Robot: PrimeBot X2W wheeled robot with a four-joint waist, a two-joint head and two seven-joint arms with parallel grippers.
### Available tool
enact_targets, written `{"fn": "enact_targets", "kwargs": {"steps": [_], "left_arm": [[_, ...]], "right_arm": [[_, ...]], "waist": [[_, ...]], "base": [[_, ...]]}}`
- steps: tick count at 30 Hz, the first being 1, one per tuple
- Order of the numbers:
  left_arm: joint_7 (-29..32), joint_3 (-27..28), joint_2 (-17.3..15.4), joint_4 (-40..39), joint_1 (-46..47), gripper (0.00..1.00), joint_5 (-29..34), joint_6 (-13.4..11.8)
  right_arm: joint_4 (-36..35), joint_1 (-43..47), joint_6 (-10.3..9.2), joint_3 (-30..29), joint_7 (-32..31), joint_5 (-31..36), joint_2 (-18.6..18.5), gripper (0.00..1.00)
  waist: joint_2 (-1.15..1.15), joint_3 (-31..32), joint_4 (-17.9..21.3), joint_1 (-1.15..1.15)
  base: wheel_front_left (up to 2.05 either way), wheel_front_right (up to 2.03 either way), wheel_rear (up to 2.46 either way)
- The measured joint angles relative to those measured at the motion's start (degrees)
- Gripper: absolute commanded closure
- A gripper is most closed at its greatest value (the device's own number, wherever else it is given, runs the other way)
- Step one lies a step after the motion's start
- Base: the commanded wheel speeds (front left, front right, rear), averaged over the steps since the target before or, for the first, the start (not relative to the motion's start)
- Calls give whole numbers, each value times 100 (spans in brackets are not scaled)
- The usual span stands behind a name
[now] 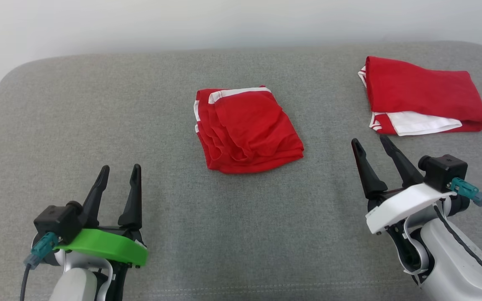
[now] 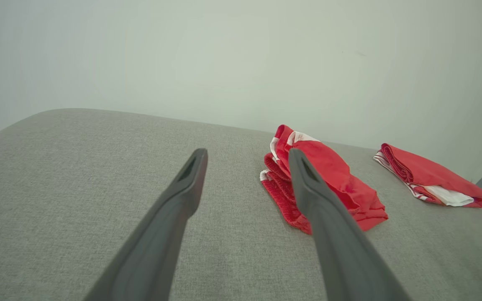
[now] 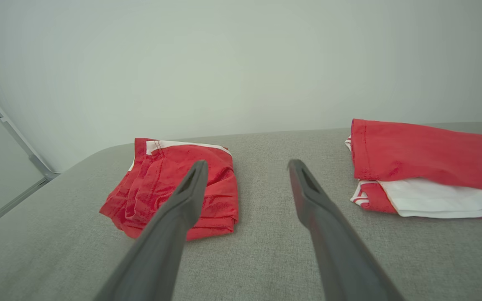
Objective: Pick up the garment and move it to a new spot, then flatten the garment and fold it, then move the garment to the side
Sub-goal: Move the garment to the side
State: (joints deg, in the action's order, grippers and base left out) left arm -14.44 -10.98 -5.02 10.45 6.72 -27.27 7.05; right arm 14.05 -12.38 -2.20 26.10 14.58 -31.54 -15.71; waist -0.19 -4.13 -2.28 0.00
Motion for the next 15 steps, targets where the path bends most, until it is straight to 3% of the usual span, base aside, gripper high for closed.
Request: {"fn": "enact_targets", "kwargs": {"steps": [15], "left_arm": [[0, -145, 51, -80, 39, 0, 33, 4]], "right_arm": [[1283, -895, 502, -264, -299, -782, 147, 0]], "waist": [[0, -405, -418, 0]], "base": [[0, 0, 0]]}}
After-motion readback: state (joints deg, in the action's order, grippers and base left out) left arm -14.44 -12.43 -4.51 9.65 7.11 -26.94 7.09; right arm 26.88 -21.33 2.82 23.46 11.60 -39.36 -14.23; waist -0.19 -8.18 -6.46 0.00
